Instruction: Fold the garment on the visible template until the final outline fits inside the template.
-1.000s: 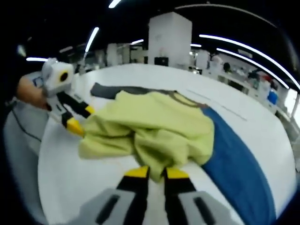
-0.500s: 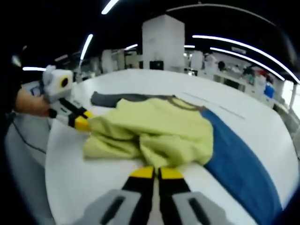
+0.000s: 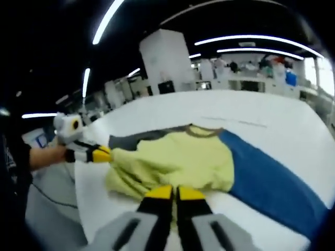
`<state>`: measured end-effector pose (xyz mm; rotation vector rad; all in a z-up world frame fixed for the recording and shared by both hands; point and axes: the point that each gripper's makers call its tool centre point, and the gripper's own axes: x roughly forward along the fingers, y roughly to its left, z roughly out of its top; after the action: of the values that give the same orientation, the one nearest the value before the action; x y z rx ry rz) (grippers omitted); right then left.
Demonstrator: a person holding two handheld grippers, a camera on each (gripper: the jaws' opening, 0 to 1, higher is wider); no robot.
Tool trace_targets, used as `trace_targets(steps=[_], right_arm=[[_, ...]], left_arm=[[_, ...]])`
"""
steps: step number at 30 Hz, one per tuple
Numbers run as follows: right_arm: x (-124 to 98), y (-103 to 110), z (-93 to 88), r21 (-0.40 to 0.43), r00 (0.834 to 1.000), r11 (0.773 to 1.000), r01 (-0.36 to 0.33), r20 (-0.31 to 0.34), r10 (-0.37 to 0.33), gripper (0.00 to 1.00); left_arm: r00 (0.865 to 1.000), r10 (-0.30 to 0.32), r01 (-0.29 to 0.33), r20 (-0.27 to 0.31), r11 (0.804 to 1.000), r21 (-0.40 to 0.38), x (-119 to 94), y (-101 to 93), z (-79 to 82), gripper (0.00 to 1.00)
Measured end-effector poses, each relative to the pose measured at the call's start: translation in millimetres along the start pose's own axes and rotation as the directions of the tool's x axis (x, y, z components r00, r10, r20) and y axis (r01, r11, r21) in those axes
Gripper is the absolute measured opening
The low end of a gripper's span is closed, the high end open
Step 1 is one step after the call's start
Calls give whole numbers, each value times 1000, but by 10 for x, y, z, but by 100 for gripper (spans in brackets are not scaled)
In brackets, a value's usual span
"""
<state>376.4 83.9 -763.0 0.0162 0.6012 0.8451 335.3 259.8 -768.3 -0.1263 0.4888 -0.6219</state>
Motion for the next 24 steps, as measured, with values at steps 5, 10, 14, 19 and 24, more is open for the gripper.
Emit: trace_targets(steps=[5, 10, 14, 19, 24], right_arm=[[77, -205, 9, 18, 998, 998, 65, -28, -64, 0], [176, -392, -58, 26, 989, 991, 131, -69, -129, 0], [273, -532, -107, 19, 981, 985, 173, -90, -171, 0], [393, -697, -165, 24, 972, 977, 211, -108, -208, 0], [469, -768, -251, 21, 964, 972, 234, -137, -229, 0]], left_arm=[[1000, 13, -12, 17, 1000, -29, 118, 82, 63, 0], [999, 44, -44, -7, 999, -7, 278, 183, 27, 0], [998, 70, -70, -3, 997, -17, 376, 278, 50, 0], [994, 108, -108, -15, 994, 10, 473, 384, 26, 0], [990, 138, -136, -38, 989, 50, 549, 437, -25, 0]])
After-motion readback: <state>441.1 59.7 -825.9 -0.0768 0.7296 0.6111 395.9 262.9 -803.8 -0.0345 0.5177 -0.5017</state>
